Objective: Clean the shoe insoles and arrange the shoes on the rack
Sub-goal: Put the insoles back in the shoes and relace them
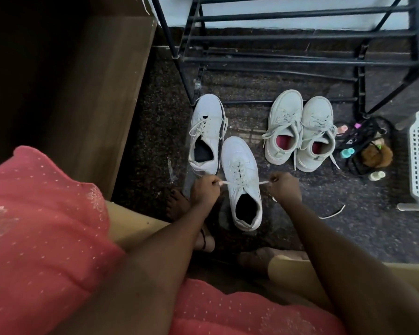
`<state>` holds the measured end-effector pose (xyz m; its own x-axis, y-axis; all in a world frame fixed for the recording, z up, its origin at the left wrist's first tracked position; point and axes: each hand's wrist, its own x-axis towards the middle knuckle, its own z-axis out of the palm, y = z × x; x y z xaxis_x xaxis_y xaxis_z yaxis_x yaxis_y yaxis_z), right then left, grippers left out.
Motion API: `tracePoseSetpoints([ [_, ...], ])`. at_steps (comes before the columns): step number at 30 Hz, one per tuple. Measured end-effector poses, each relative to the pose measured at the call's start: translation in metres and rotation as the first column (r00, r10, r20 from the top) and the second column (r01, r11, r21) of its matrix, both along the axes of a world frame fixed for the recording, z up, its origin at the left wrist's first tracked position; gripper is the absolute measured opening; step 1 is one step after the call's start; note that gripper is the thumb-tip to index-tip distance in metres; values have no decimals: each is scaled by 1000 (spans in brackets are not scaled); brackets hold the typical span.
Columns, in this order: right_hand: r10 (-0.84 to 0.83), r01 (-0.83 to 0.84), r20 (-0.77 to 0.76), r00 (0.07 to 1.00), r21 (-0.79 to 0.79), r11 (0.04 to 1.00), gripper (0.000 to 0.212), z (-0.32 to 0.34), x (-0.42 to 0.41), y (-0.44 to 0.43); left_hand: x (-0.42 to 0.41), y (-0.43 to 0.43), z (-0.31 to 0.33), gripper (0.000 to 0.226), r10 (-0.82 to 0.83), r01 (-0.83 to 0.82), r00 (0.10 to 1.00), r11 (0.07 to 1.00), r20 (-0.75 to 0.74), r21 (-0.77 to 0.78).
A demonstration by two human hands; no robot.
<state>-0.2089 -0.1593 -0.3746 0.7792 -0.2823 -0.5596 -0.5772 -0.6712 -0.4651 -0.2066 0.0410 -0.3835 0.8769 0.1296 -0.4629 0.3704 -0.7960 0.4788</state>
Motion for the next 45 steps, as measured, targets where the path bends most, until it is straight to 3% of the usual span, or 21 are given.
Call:
tracePoseSetpoints([
  [7,-58,57,-12,998,-50,997,22,-3,-1,2,-17,12,-4,18,85,-72,989,992,-122,103],
  [10,4,-10,-81,997,-70,997,25,-2,-5,3,-20,10,-5,20,45,-27,986,993,-160,117],
  [14,284,-288,-54,957,-79,954,32,0,-9,12,-20,-2,-13,31,-105,99,990,993,-90,-71],
  [18,285,-285,-15,959,-17,958,24,-7,-12,23,-17,-18,-8,27,-326,326,945,944,-7,47],
  [25,411,-414,-71,909,-282,866,29,1,-11,29,-16,-22,-9,17,-200,200,979,980,44,5],
  [36,215,-223,-61,975,-180,958,36,-16,-6,28,-11,-20,-14,14,-80,80,997,993,0,-91],
  [40,210,-217,-59,976,-166,962,32,-21,-7,25,-8,-17,-18,17,-105,102,994,989,-19,-106],
  [45,243,-252,-72,967,-179,951,32,-15,-6,22,0,-13,-15,18,-192,192,981,981,-25,-21],
])
